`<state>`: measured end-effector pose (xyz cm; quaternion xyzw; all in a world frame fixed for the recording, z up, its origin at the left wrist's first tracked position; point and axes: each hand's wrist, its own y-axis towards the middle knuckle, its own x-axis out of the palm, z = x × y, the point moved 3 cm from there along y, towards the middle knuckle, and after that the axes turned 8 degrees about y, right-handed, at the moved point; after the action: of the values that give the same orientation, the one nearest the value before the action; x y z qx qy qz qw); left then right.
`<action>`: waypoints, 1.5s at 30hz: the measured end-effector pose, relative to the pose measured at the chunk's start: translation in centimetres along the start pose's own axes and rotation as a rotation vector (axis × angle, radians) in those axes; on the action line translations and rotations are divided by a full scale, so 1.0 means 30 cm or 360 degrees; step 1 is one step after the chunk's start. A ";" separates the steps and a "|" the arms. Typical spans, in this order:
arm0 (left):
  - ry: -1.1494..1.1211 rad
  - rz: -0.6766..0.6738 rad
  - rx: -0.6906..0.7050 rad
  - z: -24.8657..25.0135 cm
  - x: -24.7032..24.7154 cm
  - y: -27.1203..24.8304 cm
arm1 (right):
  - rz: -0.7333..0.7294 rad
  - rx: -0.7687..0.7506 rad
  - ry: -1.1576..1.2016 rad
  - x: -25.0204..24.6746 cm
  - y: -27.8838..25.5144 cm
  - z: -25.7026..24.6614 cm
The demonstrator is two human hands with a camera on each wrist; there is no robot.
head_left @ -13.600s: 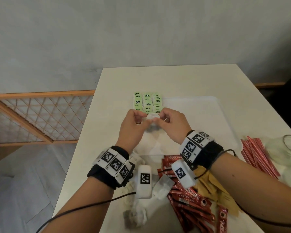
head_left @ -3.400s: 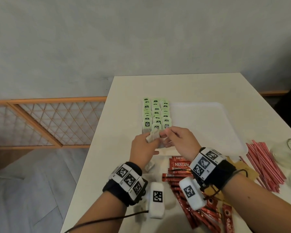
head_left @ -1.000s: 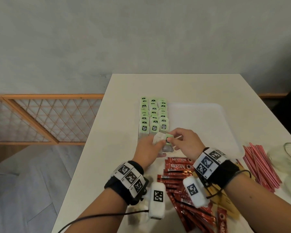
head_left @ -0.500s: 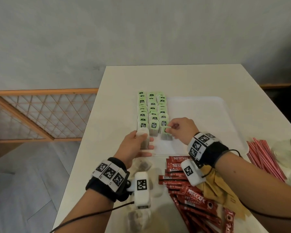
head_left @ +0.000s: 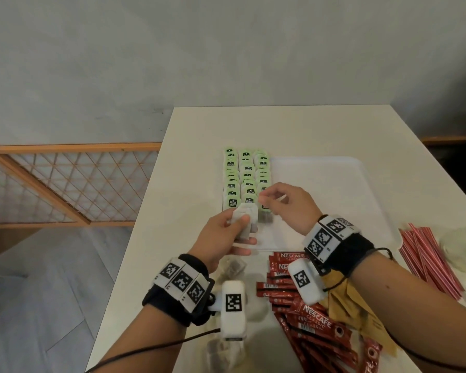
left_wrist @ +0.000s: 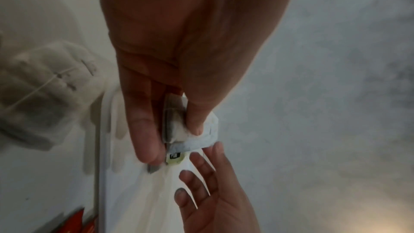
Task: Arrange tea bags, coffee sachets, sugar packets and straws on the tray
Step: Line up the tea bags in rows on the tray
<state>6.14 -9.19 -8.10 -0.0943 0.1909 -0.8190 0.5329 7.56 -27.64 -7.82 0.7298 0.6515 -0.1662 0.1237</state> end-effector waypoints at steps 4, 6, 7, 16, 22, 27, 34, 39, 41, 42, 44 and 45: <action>0.0053 -0.0035 0.0064 0.016 0.033 -0.011 | -0.0193 -0.0048 0.0237 0.005 -0.056 -0.038; 0.0073 -0.0029 0.0085 0.020 0.041 -0.019 | -0.0207 -0.0055 0.0328 -0.003 -0.075 -0.049; 0.0078 -0.0030 0.0093 0.022 0.045 -0.024 | -0.0206 -0.0050 0.0350 -0.007 -0.083 -0.050; 0.0381 0.0380 0.0120 0.016 0.014 -0.021 | 0.0070 0.0091 0.0337 -0.046 -0.121 -0.030; 0.1133 0.0452 0.0586 0.088 0.097 -0.034 | 0.0111 0.0138 0.0292 -0.018 -0.149 -0.033; 0.0955 0.0332 0.0600 0.064 0.132 -0.026 | 0.0106 0.0172 0.0429 -0.012 -0.158 -0.042; 0.0610 0.0287 0.0362 0.004 0.084 0.005 | 0.0070 0.0069 0.0072 -0.014 -0.138 -0.013; 0.0449 0.0155 0.0202 -0.038 0.046 0.013 | -0.0174 0.0143 -0.0083 0.025 -0.108 0.009; 0.0407 0.0279 0.0148 -0.045 0.009 0.019 | -0.0200 0.0141 -0.0149 0.040 -0.089 0.014; 0.0391 0.0350 0.0142 -0.044 -0.011 0.023 | -0.0210 0.0141 -0.0204 0.048 -0.076 0.020; 0.0386 0.0443 0.0150 -0.038 -0.045 0.032 | -0.0237 0.0139 -0.0379 0.062 -0.047 0.029; 0.0395 0.0479 0.0154 -0.032 -0.060 0.037 | -0.0241 0.0120 -0.0472 0.067 -0.034 0.028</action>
<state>7.49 -7.75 -9.35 0.0628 0.2275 -0.7435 0.6257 6.68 -26.03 -9.38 0.6503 0.6725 -0.3052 0.1782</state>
